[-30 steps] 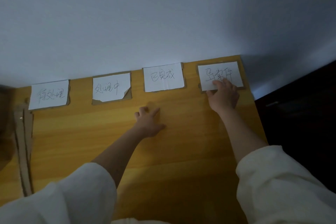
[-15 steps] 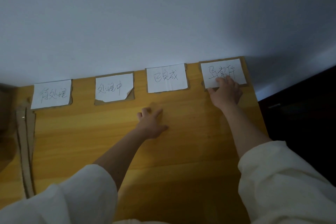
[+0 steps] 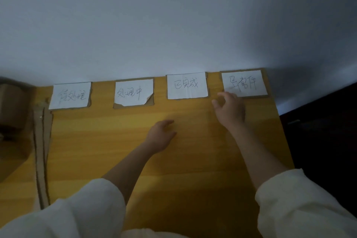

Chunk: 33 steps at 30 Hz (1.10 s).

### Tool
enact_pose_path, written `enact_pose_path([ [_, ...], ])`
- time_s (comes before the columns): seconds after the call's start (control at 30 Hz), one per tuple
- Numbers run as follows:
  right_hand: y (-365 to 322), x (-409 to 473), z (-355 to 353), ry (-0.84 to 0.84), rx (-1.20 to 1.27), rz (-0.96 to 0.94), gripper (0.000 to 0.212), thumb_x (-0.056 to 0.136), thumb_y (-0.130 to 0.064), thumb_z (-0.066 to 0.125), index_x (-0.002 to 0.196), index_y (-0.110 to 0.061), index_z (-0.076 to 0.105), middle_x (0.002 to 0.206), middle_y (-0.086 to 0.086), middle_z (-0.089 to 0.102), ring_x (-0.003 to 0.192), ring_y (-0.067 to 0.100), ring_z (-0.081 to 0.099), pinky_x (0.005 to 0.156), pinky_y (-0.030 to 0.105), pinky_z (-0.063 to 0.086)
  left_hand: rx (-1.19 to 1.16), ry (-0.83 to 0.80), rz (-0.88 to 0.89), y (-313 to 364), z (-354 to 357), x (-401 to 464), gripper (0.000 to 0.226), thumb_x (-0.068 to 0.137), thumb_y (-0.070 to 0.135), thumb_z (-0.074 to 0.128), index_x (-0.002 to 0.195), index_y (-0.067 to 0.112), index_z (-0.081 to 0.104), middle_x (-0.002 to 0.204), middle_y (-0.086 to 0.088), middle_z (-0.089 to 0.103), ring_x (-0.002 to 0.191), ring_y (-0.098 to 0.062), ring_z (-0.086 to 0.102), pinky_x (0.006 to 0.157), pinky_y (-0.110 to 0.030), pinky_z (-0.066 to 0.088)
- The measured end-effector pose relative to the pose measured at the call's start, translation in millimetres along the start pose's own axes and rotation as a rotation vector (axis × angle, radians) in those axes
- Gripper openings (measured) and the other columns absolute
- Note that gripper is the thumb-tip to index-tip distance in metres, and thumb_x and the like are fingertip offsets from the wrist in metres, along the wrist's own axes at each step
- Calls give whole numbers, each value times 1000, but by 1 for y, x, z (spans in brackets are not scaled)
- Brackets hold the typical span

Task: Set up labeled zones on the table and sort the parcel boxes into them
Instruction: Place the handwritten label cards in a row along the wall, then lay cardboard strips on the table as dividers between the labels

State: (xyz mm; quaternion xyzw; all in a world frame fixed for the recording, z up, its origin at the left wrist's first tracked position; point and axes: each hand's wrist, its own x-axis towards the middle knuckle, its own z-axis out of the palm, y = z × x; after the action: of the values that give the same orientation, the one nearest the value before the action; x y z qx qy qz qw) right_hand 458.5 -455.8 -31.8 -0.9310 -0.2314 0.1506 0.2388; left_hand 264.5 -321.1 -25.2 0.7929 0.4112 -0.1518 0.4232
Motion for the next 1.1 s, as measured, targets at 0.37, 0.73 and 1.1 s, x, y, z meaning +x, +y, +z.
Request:
enact_pose_path([
  [0.37, -99, -100, 48, -358, 203, -188, 16, 95, -32, 58, 104, -21, 66, 95, -5, 65, 83, 11, 60, 72, 30, 53, -211, 214, -88, -94, -33, -78, 26, 91, 20, 61, 117, 20, 64, 115, 0, 67, 110, -18, 60, 92, -31, 49],
  [0.73, -194, -190, 143, -622, 268, -119, 18, 91, -22, 66, 105, -12, 68, 89, 2, 62, 84, 17, 57, 80, 30, 47, -108, 516, -345, -245, -93, -142, 40, 89, 17, 60, 126, 30, 54, 140, 2, 46, 106, -21, 55, 78, -33, 53],
  [1.1, -295, -276, 242, -769, 212, -16, 25, 93, -27, 63, 114, -13, 63, 104, 2, 60, 94, 15, 55, 78, 23, 42, -100, 450, -364, -364, -137, -168, 73, 80, 21, 67, 143, 22, 30, 141, -7, 35, 131, -28, 33, 103, -37, 39],
])
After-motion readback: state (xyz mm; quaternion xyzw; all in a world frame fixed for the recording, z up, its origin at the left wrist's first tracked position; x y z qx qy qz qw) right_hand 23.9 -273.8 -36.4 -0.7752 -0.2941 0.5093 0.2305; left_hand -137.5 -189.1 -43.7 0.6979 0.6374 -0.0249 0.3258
